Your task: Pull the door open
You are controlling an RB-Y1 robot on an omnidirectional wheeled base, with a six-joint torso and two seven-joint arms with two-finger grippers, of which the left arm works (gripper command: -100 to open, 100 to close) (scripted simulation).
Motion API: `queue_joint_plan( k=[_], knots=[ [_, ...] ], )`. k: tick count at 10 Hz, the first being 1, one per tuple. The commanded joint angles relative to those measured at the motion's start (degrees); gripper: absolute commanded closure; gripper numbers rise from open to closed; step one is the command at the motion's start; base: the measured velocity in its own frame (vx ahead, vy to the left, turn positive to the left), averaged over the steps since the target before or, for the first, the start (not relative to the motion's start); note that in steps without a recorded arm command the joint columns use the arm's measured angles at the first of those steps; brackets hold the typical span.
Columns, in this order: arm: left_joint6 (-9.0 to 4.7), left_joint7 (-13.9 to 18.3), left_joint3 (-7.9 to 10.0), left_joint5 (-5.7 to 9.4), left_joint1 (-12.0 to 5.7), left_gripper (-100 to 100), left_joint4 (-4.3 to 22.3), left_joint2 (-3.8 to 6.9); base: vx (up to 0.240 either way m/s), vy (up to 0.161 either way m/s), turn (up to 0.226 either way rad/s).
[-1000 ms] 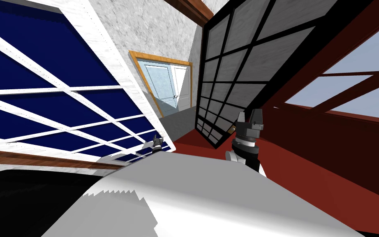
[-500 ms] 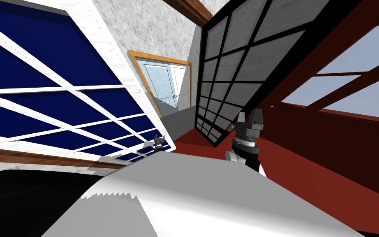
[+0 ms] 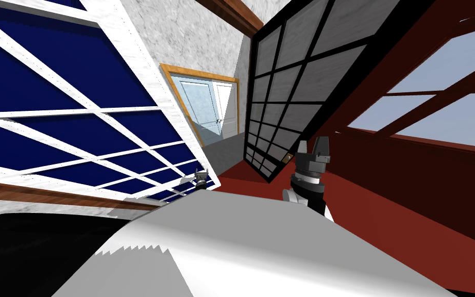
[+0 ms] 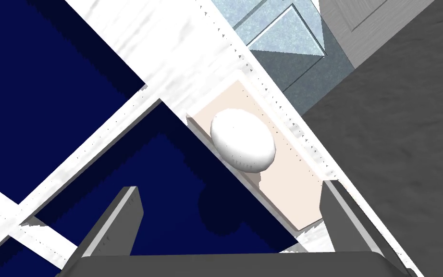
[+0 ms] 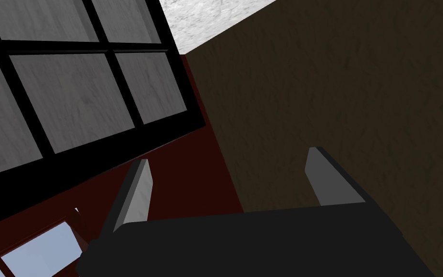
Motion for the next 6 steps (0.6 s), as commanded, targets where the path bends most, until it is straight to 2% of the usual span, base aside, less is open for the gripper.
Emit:
queue_joint_plan(
  k=[1,2,3,5,6],
  knots=[
    [0.11,2.2,-0.26,0.67,0.00,-100,-0.4,-0.31,-0.052,0.009,-0.017],
    [0.25,4.3,-0.67,1.75,-0.23,-100,-0.7,-0.77,-0.049,-0.004,-0.023],
    [0.25,4.6,-0.67,1.75,-0.23,-100,-0.7,-0.77,-0.043,-0.003,-0.014],
    [0.52,8.4,-1.47,3.84,-0.69,-100,-1.4,-1.67,-0.055,0.003,-0.040],
    [0.52,9.3,-1.47,3.84,-0.69,-100,-1.4,-1.67,-0.062,0.000,-0.011]
  ],
)
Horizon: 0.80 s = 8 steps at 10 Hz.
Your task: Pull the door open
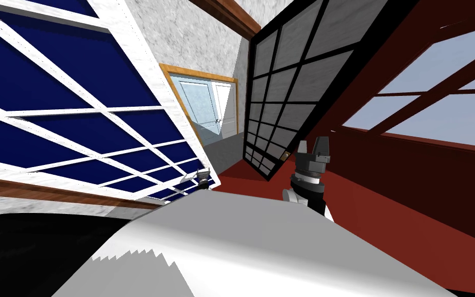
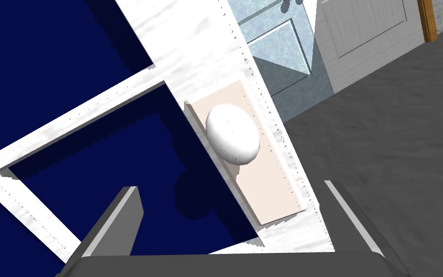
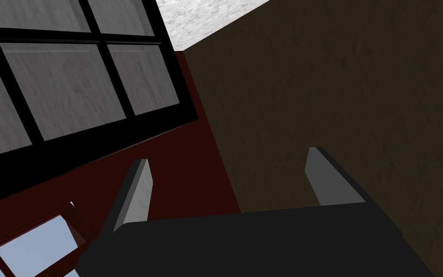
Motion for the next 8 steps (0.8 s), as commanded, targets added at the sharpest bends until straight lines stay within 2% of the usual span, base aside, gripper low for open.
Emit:
queue_joint_plan(
  k=[1,2,4,5,8],
  knots=[
    [0.15,2.9,-0.45,1.18,-0.30,-100,-0.3,-0.46,-0.072,0.007,-0.018],
    [0.15,3.2,-0.45,1.18,-0.30,-100,-0.3,-0.46,-0.048,0.009,-0.017],
    [0.39,7.0,-1.15,3.00,-0.69,-100,-0.8,-1.25,-0.053,0.007,-0.033],
    [0.39,7.6,-1.15,3.00,-0.69,-100,-0.8,-1.25,-0.057,0.002,-0.009],
    [0.68,12.5,-1.97,5.16,-1.16,-100,-1.5,-2.17,-0.067,0.007,-0.027]
  ],
)
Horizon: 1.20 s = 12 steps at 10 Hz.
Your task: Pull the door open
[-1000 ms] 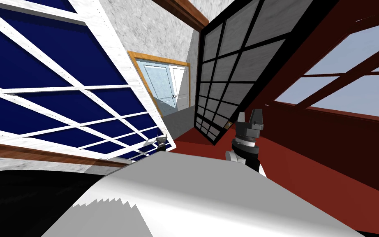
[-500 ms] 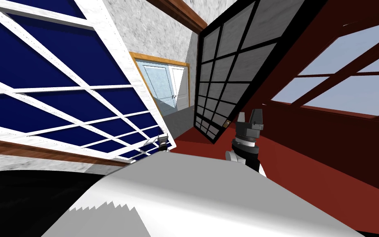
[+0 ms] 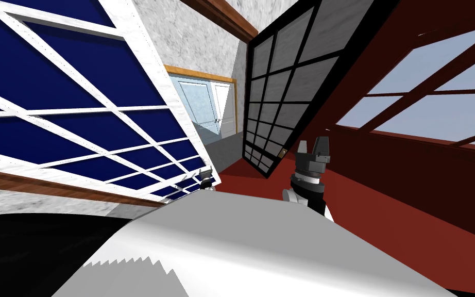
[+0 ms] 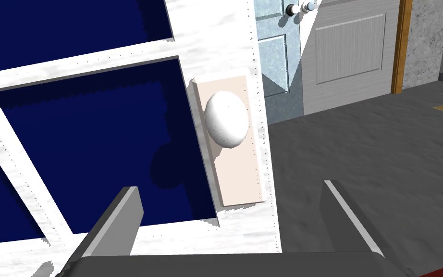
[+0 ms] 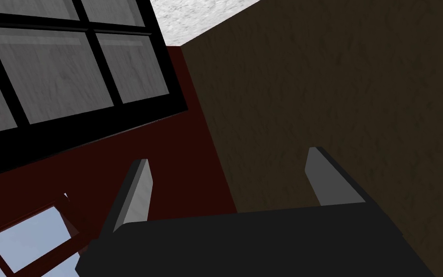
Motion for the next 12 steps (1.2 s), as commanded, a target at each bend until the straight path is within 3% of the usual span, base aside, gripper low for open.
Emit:
queue_joint_plan(
  k=[1,4,5,8,9,12],
  knots=[
    [-0.09,2.5,-0.42,0.95,-0.52,-100,0.4,-0.31,-0.077,-0.001,-0.022],
    [0.09,3.4,-0.60,1.47,-0.53,-100,0.0,-0.58,-0.053,0.009,-0.012],
    [-0.17,5.5,-0.74,1.52,0.11,-100,0.5,0.93,0.097,-0.001,-0.027],
    [-0.52,8.2,-0.92,1.52,1.05,-100,1.3,3.12,0.174,-0.001,-0.018],
    [-0.73,9.8,-1.02,1.52,1.60,-100,1.8,4.40,0.147,0.000,-0.025],
    [-1.04,12.3,-1.18,1.52,2.45,-100,2.5,6.36,0.116,-0.010,-0.016]
  ],
)
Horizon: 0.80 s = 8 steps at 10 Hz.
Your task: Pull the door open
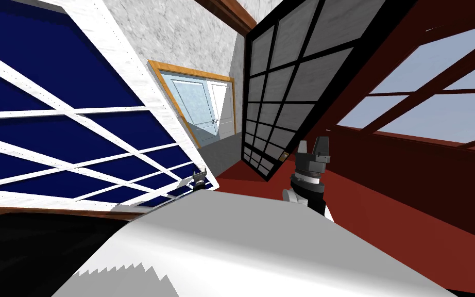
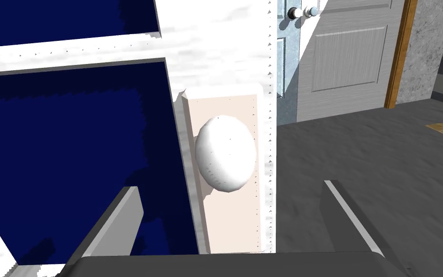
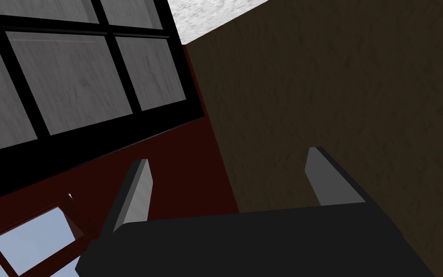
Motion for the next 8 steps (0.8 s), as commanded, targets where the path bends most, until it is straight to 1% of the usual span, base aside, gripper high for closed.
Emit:
queue_joint_plan(
  k=[1,2,3,5,6,7,8],
  knots=[
    [-0.37,2.2,-0.14,-0.01,0.52,-100,0.9,1.63,0.138,-0.005,-0.023],
    [-0.47,2.9,-0.19,0.00,0.78,-100,1.1,2.23,0.131,-0.004,-0.018],
    [-0.64,4.3,-0.27,0.00,1.23,-100,1.5,3.28,0.138,0.017,-0.020],
    [-0.90,6.3,-0.40,0.00,1.92,-100,2.0,4.88,0.156,0.016,-0.019],
    [-1.08,5.6,-0.41,-0.04,1.39,-100,2.4,4.33,0.058,0.003,0.015],
    [-1.08,5.6,-0.41,-0.04,1.39,100,2.4,4.33,-0.011,-0.003,-0.007],
    [-1.08,5.6,-0.41,-0.04,1.39,100,2.4,4.33,-0.022,0.002,-0.005]
  ],
)
